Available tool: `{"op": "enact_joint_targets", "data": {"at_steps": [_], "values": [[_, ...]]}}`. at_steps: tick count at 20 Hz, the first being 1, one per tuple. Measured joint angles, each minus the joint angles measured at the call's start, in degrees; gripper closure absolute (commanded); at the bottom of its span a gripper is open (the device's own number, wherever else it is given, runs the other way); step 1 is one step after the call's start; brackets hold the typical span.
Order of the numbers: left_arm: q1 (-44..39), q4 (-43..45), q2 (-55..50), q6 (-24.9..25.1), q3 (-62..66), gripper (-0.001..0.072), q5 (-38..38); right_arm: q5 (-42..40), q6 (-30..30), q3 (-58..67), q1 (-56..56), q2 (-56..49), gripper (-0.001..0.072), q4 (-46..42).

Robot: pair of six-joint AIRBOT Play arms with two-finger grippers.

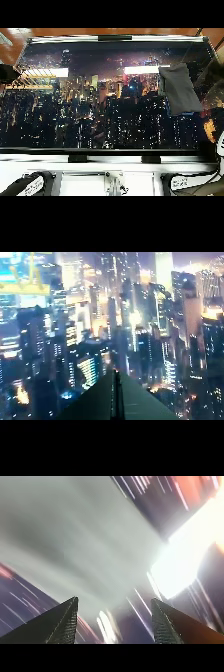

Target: Fold the shirts.

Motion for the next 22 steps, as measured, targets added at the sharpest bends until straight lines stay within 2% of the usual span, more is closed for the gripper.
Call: {"op": "enact_joint_targets", "data": {"at_steps": [2,4,5,6,7,9,13,22], "values": [[-3.23,0.26,-2.19,-0.17,0.11,0.0682,0.31,11.76,-2.01,1.7,3.63,1.75,0.015,2.99],[-8.31,2.23,-5.77,-1.66,1.09,0.0679,0.17,18.05,-4.55,2.23,9.6,2.6,0.0149,3.85],[-11.39,4.66,-7.98,-2.84,2.23,0.0589,-0.92,18.47,-5.77,1.79,12.94,2.82,0.0147,3.39],[-14.21,7.15,-10.03,-3.78,3.54,0.0274,-2.4,17.35,-6.93,0.79,16.48,2.97,0.0147,3.06],[-16.74,9.27,-12.0,-4.68,4.9,0.0066,-3.93,15.06,-7.82,-0.28,19.54,2.95,0.0147,2.75],[-20.81,12.13,-15.1,-6.49,6.99,0.0105,-6.86,9.29,-9.29,-1.77,23.98,2.32,0.0148,2.29],[-23.8,15.43,-18.08,-9.44,8.72,0.0105,-11.69,-0.09,-10.71,-2.99,28.2,1.38,0.0147,2.19],[-24.74,16.5,-19.12,-10.91,9.27,0.0105,-16.65,-3.78,-11.21,-3.43,29.55,1.07,0.0147,1.9]]}}
